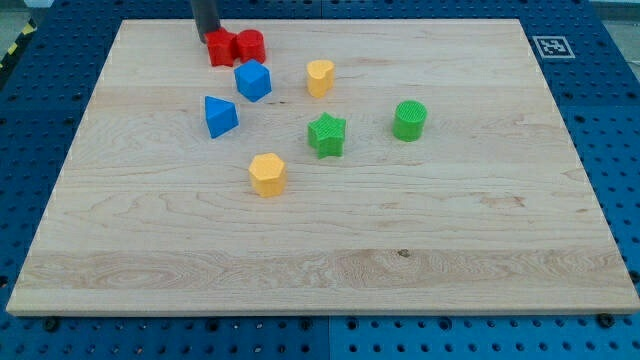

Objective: Slide the red star down a bit along with the blue cube

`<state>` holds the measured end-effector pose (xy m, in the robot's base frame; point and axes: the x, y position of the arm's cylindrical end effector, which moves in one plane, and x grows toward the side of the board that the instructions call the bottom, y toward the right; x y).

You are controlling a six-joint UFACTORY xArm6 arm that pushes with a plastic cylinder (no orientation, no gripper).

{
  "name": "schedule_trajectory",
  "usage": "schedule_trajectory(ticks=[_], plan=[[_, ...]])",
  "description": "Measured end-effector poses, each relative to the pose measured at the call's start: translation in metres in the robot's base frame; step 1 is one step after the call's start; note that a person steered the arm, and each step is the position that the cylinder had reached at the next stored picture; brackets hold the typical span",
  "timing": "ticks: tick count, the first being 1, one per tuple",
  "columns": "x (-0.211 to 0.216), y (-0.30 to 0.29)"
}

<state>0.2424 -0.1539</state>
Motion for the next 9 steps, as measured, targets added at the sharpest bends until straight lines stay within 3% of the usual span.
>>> schedule_trajectory(ticks=[3, 6, 9], plan=[[0.068, 0.007], [0.065, 0.057], [0.047, 0.051]])
